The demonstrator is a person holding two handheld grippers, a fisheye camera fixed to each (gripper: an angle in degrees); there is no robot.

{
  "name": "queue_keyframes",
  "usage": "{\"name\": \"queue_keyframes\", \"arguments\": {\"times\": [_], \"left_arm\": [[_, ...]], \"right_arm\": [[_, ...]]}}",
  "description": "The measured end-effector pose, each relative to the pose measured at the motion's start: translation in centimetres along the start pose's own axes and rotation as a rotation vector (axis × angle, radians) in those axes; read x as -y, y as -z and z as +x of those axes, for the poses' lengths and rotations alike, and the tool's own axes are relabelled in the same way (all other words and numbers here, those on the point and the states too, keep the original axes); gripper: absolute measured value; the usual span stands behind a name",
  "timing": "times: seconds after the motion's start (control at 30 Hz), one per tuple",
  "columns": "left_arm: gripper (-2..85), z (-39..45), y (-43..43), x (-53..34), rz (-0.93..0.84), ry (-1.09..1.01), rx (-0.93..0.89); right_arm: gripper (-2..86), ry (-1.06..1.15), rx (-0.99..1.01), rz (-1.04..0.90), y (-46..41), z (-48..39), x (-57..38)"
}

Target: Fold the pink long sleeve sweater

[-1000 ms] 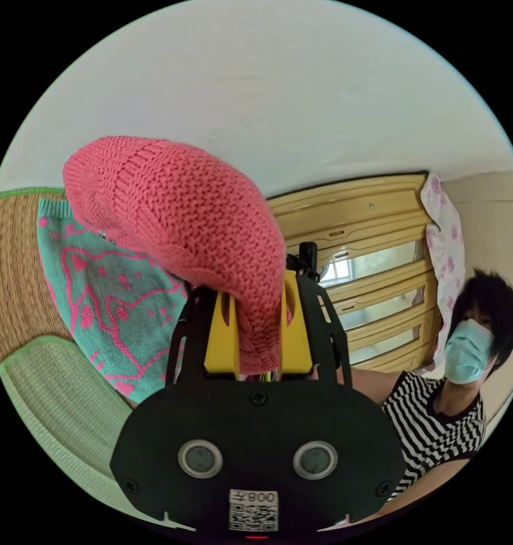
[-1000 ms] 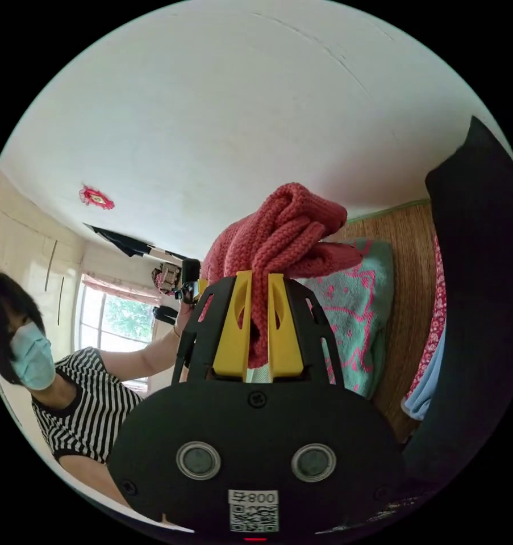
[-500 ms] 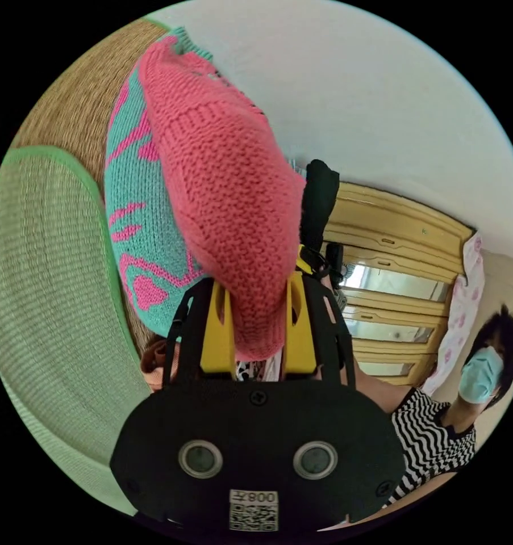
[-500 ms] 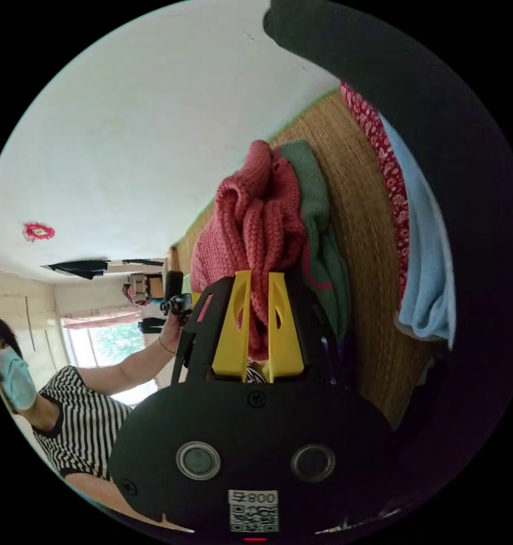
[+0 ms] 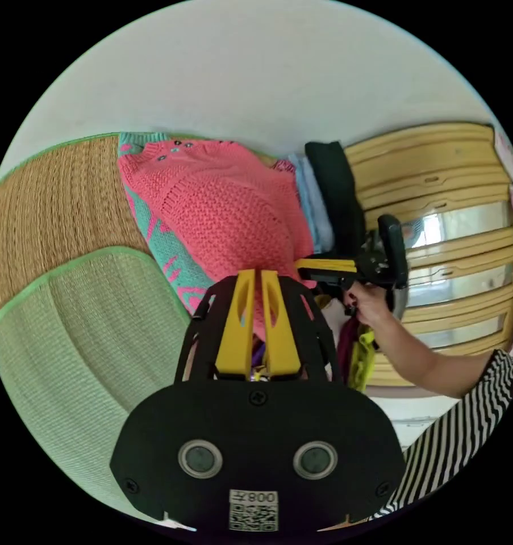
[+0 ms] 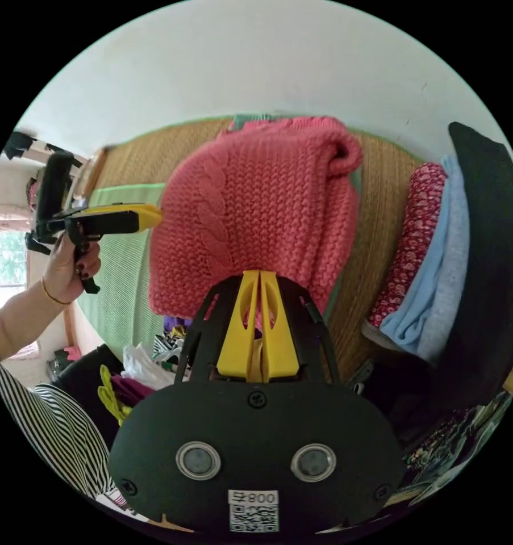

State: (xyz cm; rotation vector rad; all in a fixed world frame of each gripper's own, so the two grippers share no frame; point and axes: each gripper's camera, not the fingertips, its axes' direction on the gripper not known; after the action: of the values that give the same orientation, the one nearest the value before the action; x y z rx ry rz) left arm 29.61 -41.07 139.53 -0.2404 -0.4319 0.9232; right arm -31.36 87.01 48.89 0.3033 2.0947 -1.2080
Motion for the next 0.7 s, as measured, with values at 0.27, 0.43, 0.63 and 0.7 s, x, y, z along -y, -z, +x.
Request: {"name": "queue_keyframes", "arguments": {"times": [0.27, 0.43, 0.63, 0.7], "left_arm": [[0.6, 3.7, -1.9, 0.2, -0.003, -0.055, 0.027], [0.3, 6.8, -4.1, 1.3, -0.022, -0.155, 0.070], [0.1, 5.7, -7.0, 2.8, -0.088, -0.144, 0.155], [0.1, 6.2, -7.5, 3.3, -0.097, -0.167, 0.218]], "right_arm": [[0.0, 0.022, -0.015, -0.105, -1.4, -3.7, -0.6], [0.0, -0.007, 0.060, 0.008, 1.6, -4.9, -2.2], [0.1, -0.006, 0.074, 0.149, 4.9, -6.8, -3.3], [0.1, -0.009, 0.061, 0.184, 5.8, -7.2, -2.9]]}}
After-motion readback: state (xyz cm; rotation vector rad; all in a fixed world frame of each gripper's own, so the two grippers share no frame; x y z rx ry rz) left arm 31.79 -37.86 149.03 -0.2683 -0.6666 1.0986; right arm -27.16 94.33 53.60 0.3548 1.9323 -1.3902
